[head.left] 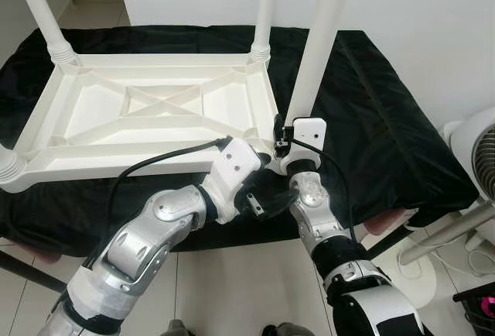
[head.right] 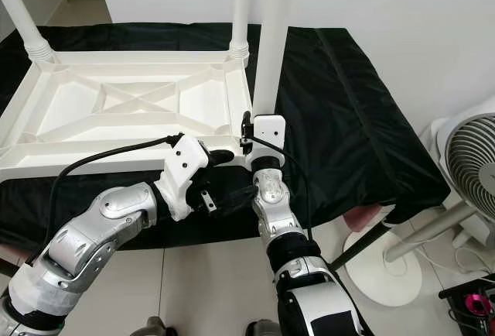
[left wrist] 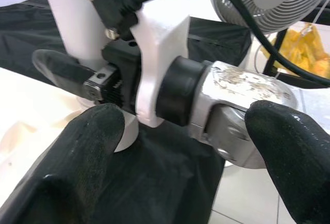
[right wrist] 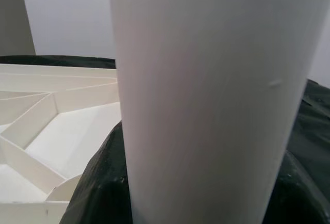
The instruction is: Building children table
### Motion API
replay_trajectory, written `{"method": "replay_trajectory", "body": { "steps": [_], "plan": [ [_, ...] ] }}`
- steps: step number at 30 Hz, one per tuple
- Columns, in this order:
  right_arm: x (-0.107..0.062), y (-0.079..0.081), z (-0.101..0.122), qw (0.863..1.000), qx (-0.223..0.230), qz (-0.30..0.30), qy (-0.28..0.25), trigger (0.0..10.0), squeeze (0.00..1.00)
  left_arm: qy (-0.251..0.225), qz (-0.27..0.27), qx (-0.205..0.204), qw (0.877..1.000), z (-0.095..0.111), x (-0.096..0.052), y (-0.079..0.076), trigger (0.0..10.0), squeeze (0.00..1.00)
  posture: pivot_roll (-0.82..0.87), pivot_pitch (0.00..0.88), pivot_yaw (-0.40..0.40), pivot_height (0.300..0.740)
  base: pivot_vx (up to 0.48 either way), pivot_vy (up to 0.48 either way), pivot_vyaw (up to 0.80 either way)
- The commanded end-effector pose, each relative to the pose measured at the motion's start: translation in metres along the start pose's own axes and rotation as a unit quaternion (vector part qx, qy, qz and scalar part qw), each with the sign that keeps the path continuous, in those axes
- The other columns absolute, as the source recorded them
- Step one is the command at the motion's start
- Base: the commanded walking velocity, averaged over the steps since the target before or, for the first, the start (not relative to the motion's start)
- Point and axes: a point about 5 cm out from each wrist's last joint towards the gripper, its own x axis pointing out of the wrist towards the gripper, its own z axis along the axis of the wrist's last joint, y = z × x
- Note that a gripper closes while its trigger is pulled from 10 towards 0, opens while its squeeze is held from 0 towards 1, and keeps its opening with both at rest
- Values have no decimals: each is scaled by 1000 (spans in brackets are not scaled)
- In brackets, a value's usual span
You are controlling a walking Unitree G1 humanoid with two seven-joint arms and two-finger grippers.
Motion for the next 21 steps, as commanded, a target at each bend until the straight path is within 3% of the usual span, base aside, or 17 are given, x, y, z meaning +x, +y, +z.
{"method": "replay_trajectory", "body": {
  "steps": [1, 9, 16, 17, 18, 19, 21],
  "plan": [
    [-19, -2, -30, 997, -4, 4, 71, 10000, 0, -4, -19, 10, 1000, 3, 0, -2, 10000, 0, -1, 36, -16, 740, 0, 0, 0],
    [-13, -8, -31, 996, 21, 14, 86, 10000, 0, -3, -20, 10, 1000, 3, -1, -1, 10000, 0, -3, 44, -7, 740, 0, 0, 0],
    [-1, -17, -14, 998, 18, 37, 52, 10000, 0, -9, 1, 2, 1000, 6, 0, 5, 10000, 0, 1, 53, -6, 740, 0, 0, 0],
    [2, -22, -6, 998, 13, 43, 34, 10000, 0, -19, 1, -6, 1000, 9, -1, 8, 10000, 302, 0, 58, -8, 740, 0, 0, 0],
    [4, -24, -1, 999, 9, 47, 23, 10000, 0, -27, -1, -12, 1000, 11, -1, 9, 10000, 302, 0, 58, -8, 740, 0, 0, 0],
    [5, -26, 7, 998, 11, 53, 8, 10000, 0, -33, 0, -23, 999, 13, -3, 12, 10000, 1000, -1, 60, -7, 740, 0, 0, 0],
    [6, -28, 14, 998, 11, 63, -7, 10000, 0, -37, -3, -22, 999, 15, -4, 14, 10000, 1000, -7, 63, -5, 740, 0, 0, 0]
  ]
}}
